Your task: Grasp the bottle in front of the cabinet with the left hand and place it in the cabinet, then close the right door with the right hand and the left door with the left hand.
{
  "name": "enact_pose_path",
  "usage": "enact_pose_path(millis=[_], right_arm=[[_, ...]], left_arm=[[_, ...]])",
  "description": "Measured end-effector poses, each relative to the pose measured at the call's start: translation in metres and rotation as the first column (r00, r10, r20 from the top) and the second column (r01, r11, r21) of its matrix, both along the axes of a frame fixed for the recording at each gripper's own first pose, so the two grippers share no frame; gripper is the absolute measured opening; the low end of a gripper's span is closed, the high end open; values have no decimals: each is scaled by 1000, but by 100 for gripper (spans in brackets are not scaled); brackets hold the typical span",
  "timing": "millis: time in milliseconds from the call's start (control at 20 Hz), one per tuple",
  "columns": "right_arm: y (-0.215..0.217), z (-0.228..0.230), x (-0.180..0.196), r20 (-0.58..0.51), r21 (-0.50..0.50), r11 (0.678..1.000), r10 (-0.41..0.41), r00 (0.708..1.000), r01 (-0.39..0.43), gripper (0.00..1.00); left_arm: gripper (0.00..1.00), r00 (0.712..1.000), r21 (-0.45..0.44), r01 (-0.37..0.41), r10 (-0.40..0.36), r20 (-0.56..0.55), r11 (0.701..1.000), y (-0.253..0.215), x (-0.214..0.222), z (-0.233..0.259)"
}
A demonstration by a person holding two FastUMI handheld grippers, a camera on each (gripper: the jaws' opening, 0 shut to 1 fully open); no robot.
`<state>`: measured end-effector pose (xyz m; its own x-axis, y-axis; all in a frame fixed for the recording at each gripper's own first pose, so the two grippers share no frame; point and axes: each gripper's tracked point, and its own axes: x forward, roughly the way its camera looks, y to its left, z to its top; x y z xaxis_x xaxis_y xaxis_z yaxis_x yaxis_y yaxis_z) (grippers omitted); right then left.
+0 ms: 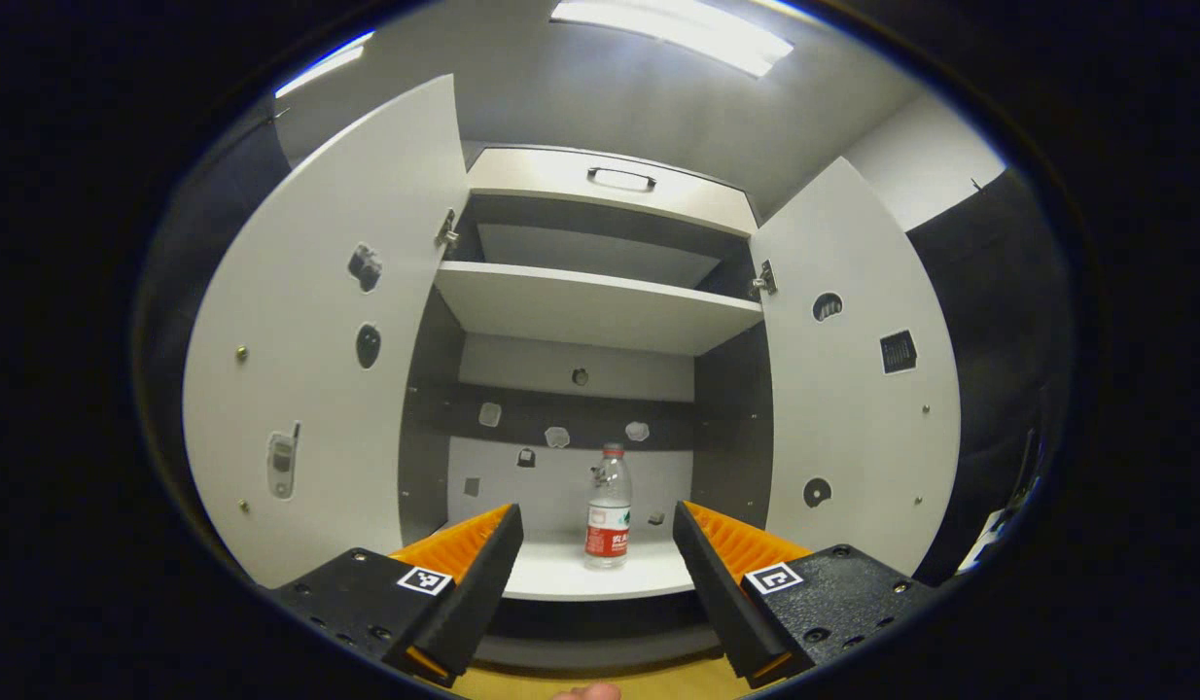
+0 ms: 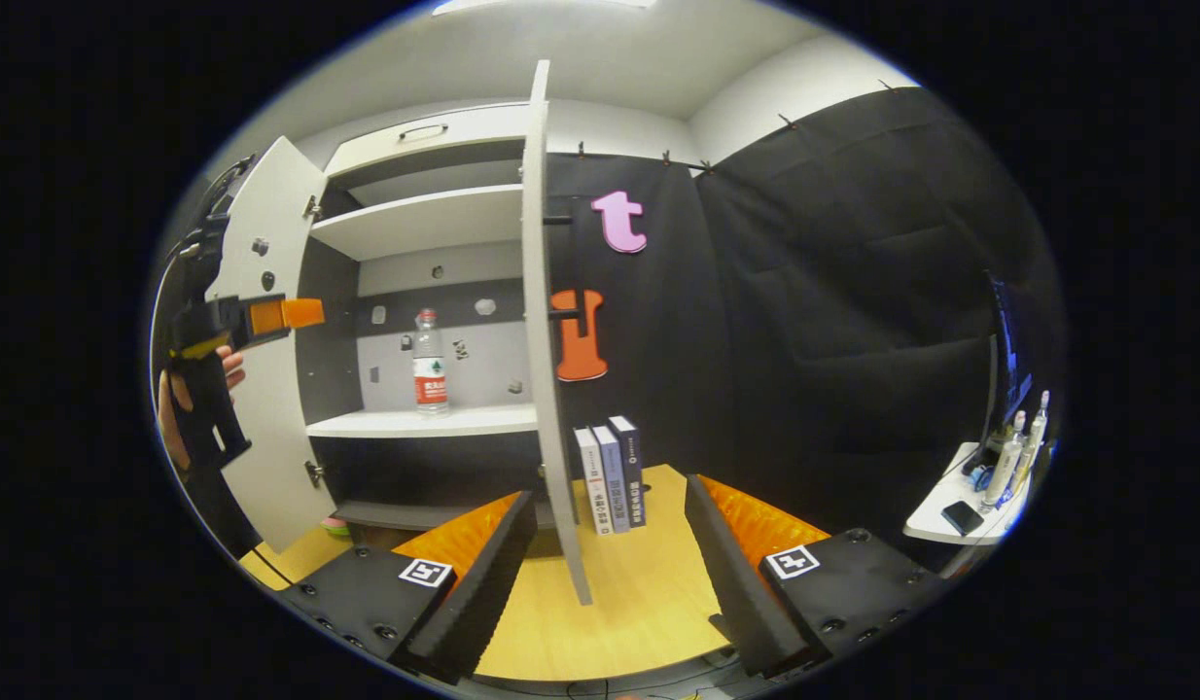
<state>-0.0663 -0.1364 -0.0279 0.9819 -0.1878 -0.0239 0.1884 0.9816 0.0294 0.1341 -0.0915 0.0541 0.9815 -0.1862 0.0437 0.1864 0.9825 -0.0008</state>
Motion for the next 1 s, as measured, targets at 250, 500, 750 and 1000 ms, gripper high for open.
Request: enact_pose_path(millis=[250,500,750,1000], right_arm=[[54,1,25,4,-42,991,127,992,-126,100],[86,3,27,20,4,984,177,984,-177,100],[40,49,23,74,62,992,107,991,-112,100],[-50,132,39,151,2,1000,-25,988,25,93]], left_arm=[[94,991,19,-107,108,-77,994,46,-57,-48],[94,980,15,-162,162,-119,987,71,-95,-78],[94,976,-53,-186,178,-128,981,76,-104,-85],[94,977,-54,-173,164,-133,983,81,-100,-84]])
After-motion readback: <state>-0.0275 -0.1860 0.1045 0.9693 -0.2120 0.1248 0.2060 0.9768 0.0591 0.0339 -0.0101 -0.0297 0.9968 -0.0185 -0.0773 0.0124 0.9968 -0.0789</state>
